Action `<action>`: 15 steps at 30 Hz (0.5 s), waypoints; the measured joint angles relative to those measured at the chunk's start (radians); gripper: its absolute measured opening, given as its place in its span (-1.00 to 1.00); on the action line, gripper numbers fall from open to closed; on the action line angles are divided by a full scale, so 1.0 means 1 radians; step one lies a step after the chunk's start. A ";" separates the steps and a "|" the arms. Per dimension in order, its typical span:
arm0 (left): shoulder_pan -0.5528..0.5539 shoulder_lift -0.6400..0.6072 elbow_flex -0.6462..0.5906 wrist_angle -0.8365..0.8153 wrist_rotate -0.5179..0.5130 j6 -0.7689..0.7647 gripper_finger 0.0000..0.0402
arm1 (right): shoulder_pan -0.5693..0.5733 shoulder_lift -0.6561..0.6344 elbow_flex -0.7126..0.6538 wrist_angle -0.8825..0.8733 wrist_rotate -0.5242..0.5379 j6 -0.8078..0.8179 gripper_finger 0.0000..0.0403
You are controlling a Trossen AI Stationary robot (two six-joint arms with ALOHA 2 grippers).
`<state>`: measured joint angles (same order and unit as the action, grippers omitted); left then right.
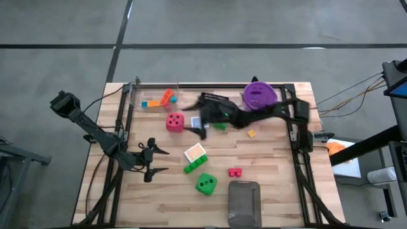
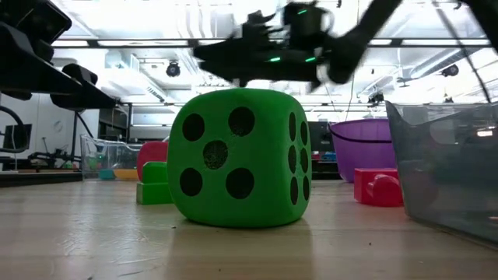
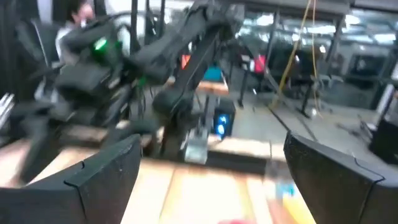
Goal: Pick & Place Toys
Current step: Put the top green game piece into the transparent bin
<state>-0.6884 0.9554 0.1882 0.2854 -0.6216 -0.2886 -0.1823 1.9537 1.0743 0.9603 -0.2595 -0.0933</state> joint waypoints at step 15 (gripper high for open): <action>0.008 0.000 -0.002 0.142 -0.064 0.101 0.57 | 0.210 -0.563 -0.410 -0.730 0.437 0.086 0.92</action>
<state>-0.6804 0.9554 0.1864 0.4276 -0.6861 -0.1878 0.0272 1.3905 0.6647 0.2304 0.1771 -0.0070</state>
